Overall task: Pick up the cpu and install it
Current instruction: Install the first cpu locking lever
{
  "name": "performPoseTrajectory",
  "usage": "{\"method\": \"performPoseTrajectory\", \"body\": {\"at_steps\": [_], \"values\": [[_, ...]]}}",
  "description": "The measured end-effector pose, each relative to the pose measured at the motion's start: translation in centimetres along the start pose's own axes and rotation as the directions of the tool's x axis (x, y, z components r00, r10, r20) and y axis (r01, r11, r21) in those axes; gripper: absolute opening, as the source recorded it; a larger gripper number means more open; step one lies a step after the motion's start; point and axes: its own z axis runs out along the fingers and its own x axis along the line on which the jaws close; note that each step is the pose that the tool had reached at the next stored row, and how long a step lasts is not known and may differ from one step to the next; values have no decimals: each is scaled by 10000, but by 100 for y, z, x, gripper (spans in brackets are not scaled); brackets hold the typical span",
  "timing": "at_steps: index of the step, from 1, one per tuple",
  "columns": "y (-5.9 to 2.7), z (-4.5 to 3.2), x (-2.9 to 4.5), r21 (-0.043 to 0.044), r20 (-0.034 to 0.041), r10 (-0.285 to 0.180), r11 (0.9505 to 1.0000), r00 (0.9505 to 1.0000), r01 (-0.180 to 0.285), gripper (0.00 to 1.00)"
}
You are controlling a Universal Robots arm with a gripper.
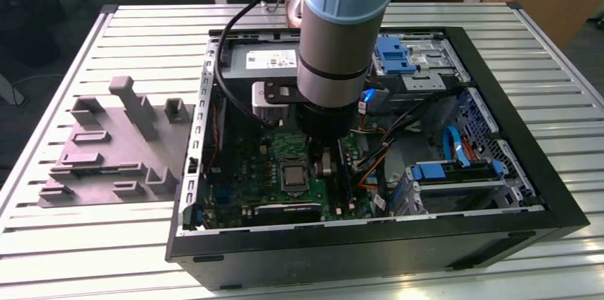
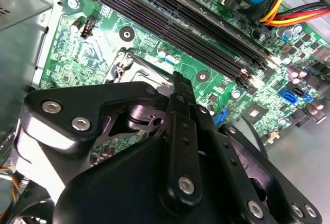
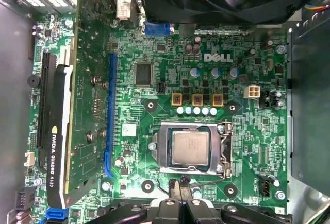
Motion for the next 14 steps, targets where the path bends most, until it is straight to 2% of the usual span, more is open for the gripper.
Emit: {"method": "performPoseTrajectory", "body": {"at_steps": [8, 14], "values": [[-3, 69, 37, 8, -3, -117, 9999, 9999, 117, 11], [-4, 77, 38, 8, -7, -147, 9999, 9999, 147, 11]]}}
